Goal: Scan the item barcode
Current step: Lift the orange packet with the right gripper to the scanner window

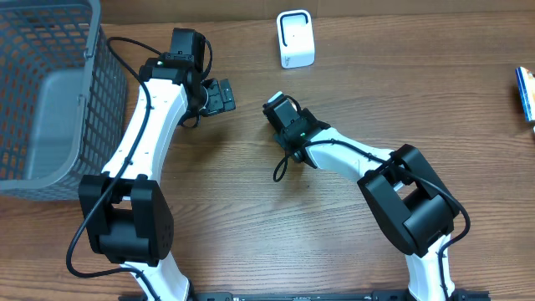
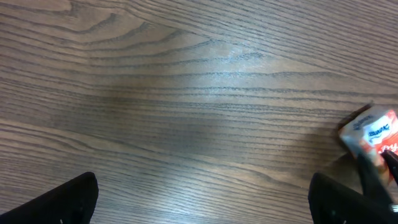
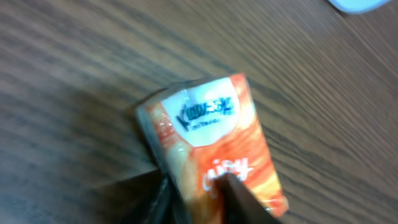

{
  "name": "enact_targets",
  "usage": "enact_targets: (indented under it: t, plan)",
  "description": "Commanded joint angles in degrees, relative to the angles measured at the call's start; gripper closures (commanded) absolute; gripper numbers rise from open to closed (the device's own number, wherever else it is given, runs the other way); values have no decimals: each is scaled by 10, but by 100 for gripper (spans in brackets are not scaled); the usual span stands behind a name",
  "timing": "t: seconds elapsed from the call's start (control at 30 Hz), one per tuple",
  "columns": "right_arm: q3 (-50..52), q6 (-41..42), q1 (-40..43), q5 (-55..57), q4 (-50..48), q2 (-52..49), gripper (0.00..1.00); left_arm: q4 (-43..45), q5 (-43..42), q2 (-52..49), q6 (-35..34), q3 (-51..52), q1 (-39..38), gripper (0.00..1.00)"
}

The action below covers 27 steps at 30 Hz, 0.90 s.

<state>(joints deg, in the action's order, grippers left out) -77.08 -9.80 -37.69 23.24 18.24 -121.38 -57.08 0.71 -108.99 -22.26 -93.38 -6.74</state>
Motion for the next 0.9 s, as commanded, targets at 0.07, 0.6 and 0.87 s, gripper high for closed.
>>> enact_targets:
  t: [0.07,0.6,0.87]
  plan:
    - [-1,57,6,3,10,-12,96,1,3,4,9,-9,-2,0]
    - [-197,171,83,-245,196,60,96,1,3,4,9,-9,-2,0]
    - [-225,282,184,-436,80,61,96,1,3,4,9,-9,-2,0]
